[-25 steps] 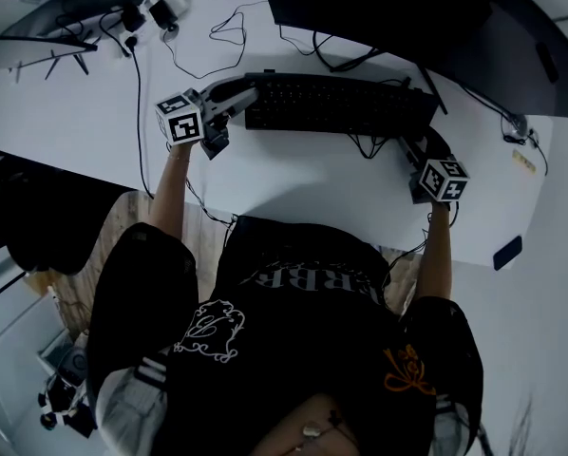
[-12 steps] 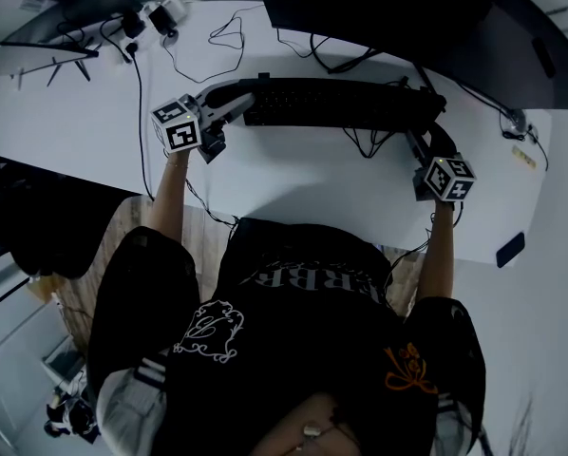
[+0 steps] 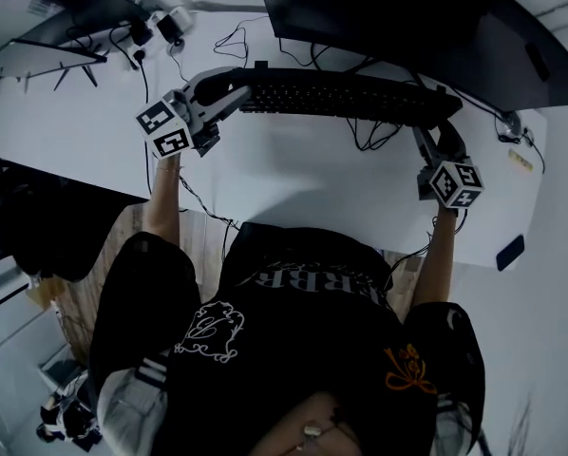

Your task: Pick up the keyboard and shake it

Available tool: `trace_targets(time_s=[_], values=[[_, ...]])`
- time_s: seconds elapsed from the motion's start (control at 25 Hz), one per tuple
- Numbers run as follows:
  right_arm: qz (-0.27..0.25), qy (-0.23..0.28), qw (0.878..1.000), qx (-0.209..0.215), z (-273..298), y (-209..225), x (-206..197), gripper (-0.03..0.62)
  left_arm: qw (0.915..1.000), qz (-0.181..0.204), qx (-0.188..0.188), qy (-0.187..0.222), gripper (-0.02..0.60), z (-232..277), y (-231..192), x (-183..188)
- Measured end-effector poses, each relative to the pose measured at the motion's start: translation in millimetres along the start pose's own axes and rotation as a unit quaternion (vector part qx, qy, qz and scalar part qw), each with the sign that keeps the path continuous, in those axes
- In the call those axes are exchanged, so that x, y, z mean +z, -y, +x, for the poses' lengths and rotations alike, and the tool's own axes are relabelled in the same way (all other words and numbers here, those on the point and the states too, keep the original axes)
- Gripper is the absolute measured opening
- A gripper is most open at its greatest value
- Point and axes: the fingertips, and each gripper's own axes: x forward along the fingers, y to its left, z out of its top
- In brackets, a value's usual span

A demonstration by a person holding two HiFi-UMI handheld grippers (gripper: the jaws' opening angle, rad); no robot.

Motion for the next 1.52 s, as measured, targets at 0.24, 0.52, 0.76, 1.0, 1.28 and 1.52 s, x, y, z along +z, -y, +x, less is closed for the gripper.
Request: trace_targets(time_s=[0.24,0.52,0.76,1.0,1.28,1.52], values=[[-0.006,0.031,0.999,-0.003,-16.8,-12.7,16.1,0.301,0.9963,0.086,-0.005,0.001,0.149,-7.6,29.3,35.5],[-0.001,0.054,0.999,0.002,-33.4,-27.0,15.7,0.302,0.9871,0.16,-0.009,-0.009,0.15,-21.4,67.0,54.4],[-0.002,0.056,0.998,0.006,-38.6,-28.8,13.9,0.302,0.9813,0.19,-0.011,-0.026,0.15,-24.1,85.4,58.0],[-0.01,0.05,0.999,0.003,-37.9,-28.5,17.5,0.302,0.9851,0.171,0.0,-0.021,0.15,-25.5,79.1,53.3],[-0.018,0.014,1.0,-0.007,-34.1,-23.8,15.0,0.302,0.9969,0.074,0.024,-0.01,0.153,-21.3,48.8,30.6],[-0.008,-0.038,0.999,-0.01,-25.2,-16.0,-1.5,0.302,0.999,-0.026,0.033,-0.018,0.153,-14.0,17.8,-6.1]])
